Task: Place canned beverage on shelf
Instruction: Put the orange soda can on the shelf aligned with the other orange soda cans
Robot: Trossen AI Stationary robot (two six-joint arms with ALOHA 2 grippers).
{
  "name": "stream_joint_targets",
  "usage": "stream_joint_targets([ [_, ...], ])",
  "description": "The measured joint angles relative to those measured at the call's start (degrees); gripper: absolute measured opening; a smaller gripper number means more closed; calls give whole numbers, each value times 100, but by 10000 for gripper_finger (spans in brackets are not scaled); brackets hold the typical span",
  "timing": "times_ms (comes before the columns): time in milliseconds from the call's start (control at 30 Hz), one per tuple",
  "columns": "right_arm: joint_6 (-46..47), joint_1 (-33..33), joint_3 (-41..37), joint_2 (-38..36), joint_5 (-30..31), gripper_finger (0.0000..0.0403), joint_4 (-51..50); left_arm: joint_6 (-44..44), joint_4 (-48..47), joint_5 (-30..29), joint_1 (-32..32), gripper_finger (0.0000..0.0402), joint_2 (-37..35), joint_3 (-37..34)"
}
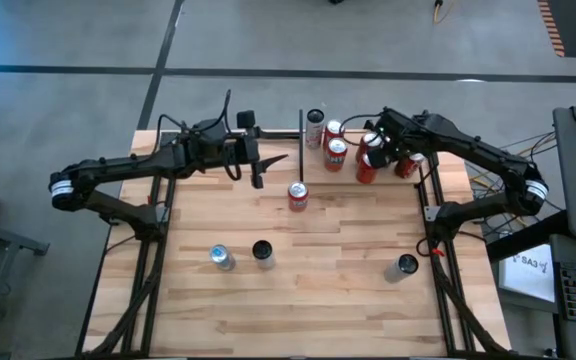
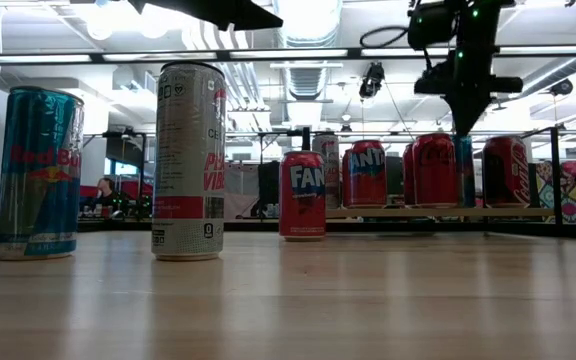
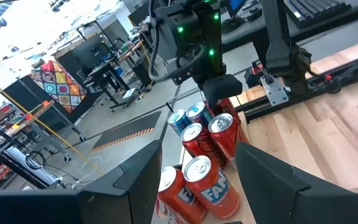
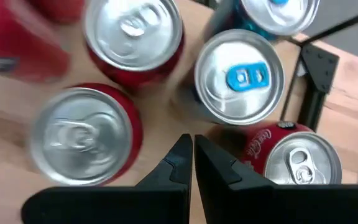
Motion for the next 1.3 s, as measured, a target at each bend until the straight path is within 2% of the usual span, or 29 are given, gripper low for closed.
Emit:
stream_joint_targets([
  [133,-90,1,214,-151,-178,9,-5,-84,-42,5,-15,190,-95,0],
  [367,-157,1,429,-549,-143,9,0,-264,-267,59,-15,190,-216,0],
  [767,-322,75,238,-765,-108,9,263,-471,-358,150,-15,190,-214,0],
  [1033,-801,866,179,-1192,-122,9,1406,-1118,-551,680,-31,190,-219,0],
  [1300,-1171,2000,10,-1322,-122,9,2432,-1866,-613,1004,-128,190,-219,0],
])
